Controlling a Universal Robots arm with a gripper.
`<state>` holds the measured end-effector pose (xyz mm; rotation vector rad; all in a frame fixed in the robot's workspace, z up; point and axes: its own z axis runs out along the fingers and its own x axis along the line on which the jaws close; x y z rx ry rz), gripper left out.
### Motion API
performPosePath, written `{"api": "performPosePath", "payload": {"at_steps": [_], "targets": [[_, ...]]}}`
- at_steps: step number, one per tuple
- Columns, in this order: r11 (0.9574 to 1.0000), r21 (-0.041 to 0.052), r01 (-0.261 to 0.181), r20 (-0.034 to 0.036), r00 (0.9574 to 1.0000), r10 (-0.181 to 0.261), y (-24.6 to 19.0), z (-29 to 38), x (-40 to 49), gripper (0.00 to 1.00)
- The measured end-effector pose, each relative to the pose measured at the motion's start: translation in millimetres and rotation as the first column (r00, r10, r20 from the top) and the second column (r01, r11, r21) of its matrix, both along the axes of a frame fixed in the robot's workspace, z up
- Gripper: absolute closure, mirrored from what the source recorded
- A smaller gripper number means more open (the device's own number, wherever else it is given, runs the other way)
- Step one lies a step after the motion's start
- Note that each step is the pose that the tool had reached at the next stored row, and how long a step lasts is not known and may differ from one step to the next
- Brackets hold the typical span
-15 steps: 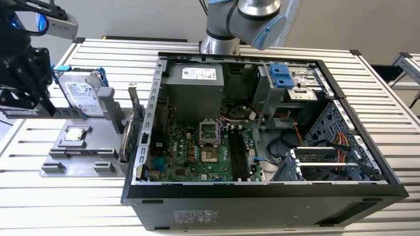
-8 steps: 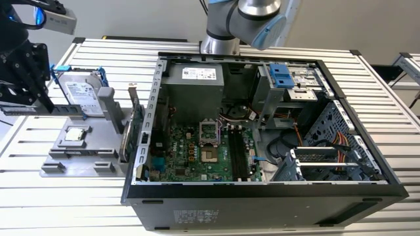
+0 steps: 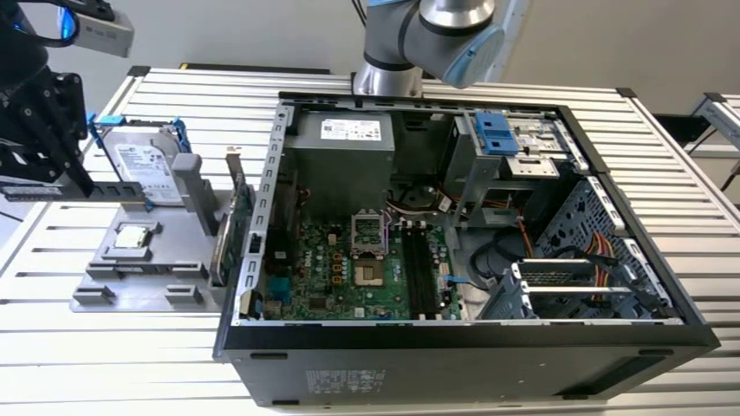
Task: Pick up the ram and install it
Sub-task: 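Pick up the ram and move it above insertion slot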
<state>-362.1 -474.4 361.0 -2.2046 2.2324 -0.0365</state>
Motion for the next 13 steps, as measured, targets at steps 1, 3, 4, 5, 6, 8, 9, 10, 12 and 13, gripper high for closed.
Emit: {"api": "performPosePath", "payload": {"at_steps": [1,3,4,5,6,8,9,10,12,13], "targets": [[1.0000,0.0000,0.000,0.0000,1.0000,0.000,0.0,0.0,0.0,1.00],[1.0000,-0.0001,0.000,-0.0001,1.0000,0.000,0.1,0.1,0.5,1.00],[1.0000,-0.0001,0.000,-0.0001,1.0000,0.000,0.1,0.1,0.9,1.00],[1.0000,-0.0001,0.000,-0.0001,1.0000,0.000,0.2,0.1,1.5,1.00],[1.0000,0.0000,0.000,0.0000,1.0000,0.000,0.3,0.0,2.2,1.00],[1.0000,-0.0001,0.000,-0.0001,1.0000,0.000,0.9,0.0,3.7,1.00],[1.0000,0.0000,0.000,0.0000,1.0000,0.000,1.1,0.0,4.6,1.00],[1.0000,0.0000,0.000,0.0000,1.0000,0.000,1.3,0.0,5.4,1.00],[1.0000,0.0000,0.000,0.0000,1.0000,0.000,1.6,0.0,7.4,1.00],[1.0000,0.0000,0.000,0.0000,1.0000,0.000,1.7,0.0,8.5,1.00]]}}
